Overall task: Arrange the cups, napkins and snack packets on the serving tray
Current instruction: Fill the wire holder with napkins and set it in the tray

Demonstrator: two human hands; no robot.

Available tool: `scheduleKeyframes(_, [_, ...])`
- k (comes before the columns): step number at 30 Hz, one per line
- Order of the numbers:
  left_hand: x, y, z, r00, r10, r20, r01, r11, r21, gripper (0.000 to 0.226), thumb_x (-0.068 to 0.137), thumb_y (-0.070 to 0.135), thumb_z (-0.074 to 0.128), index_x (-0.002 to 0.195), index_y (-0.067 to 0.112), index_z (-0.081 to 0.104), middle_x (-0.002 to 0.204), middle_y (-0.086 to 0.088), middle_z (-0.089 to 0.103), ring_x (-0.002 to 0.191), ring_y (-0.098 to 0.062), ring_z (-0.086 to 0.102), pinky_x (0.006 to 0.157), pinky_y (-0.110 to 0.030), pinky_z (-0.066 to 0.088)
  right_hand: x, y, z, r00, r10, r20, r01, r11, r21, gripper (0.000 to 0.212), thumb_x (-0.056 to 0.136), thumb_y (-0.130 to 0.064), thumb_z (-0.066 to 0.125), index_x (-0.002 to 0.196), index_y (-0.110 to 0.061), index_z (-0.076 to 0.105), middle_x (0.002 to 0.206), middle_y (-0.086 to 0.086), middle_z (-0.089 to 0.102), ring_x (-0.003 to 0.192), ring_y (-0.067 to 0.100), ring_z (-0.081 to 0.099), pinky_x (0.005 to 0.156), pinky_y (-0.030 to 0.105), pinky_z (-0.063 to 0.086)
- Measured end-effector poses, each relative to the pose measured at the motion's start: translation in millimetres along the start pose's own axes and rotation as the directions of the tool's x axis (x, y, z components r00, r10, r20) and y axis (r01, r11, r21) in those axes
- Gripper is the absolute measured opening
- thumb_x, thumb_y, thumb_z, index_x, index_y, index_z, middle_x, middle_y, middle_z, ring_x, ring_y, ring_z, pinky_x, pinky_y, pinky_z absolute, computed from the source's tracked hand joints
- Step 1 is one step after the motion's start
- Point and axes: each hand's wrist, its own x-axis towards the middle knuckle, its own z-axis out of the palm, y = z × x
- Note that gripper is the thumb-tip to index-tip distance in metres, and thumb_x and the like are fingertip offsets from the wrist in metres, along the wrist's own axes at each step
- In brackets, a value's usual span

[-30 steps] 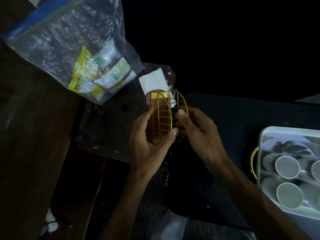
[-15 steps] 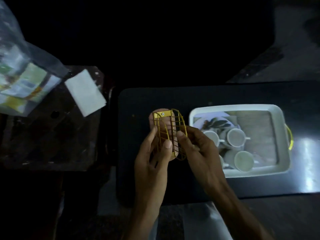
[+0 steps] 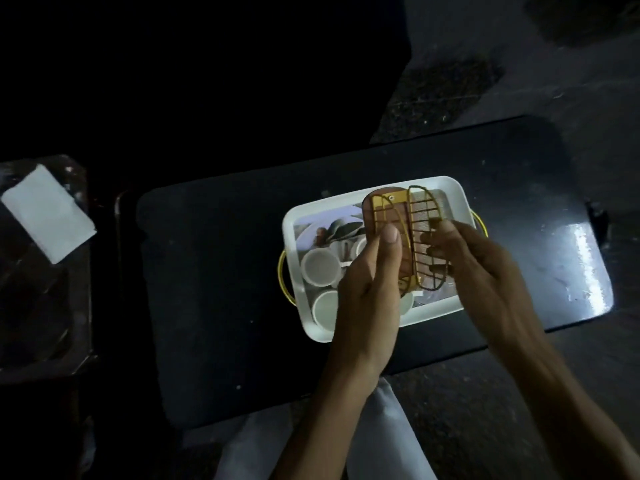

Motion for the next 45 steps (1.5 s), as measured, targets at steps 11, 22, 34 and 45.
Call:
scheduleKeyframes(11, [57, -52, 87, 0.971, -0.240, -0.012, 0.238, 0.965, -0.108, 0.068, 0.093, 0.069, 0.031, 0.141, 0.027, 0.055, 0.137, 0.005, 0.065, 0.128, -0.010, 0.059, 0.112, -0.043, 0.046, 47, 85, -63, 0.989, 0.149, -0.012, -0.150, 0.989, -0.021, 0.045, 0.092, -0.062, 0.033, 0.083, -0.036, 0.069, 0.083, -0.013, 0.074, 0.081, 0.000, 0.070, 0.068, 0.019, 0.056])
scheduleKeyframes(22, [79, -96, 108, 0.948, -0.290, -0.128, 0.280, 0.956, -0.091, 0.059, 0.097, 0.063, 0.033, 0.139, 0.028, 0.057, 0.134, 0.002, 0.066, 0.120, -0.012, 0.065, 0.104, -0.045, 0.053, 70, 149, -64, 0.991, 0.130, 0.015, -0.127, 0.984, -0.125, 0.046, 0.094, -0.064, 0.033, 0.083, -0.038, 0.068, 0.078, -0.007, 0.073, 0.075, 0.011, 0.071, 0.061, 0.023, 0.055])
scheduleKeyframes(34, [85, -101, 99, 0.940, -0.319, -0.122, 0.316, 0.948, -0.043, 0.032, 0.105, 0.049, 0.036, 0.120, 0.036, 0.061, 0.117, 0.013, 0.068, 0.110, -0.001, 0.064, 0.104, -0.041, 0.052, 70, 151, -64, 0.998, 0.042, 0.044, -0.022, 0.921, -0.388, 0.040, 0.102, -0.041, 0.035, 0.110, -0.018, 0.068, 0.081, 0.000, 0.070, 0.069, 0.004, 0.065, 0.054, 0.017, 0.049])
scheduleKeyframes(45, [52, -63, -22, 0.953, 0.264, -0.146, -0.125, 0.786, 0.606, 0.043, 0.104, 0.032, 0.048, 0.145, 0.021, 0.051, 0.154, 0.014, 0.042, 0.144, 0.007, 0.032, 0.117, -0.019, 0.030, 45, 69, 30, 0.954, -0.209, 0.214, 0.297, 0.567, -0.768, 0.066, 0.103, -0.046, 0.031, 0.153, -0.003, 0.025, 0.161, 0.016, 0.021, 0.152, 0.031, 0.010, 0.123, 0.046, 0.014])
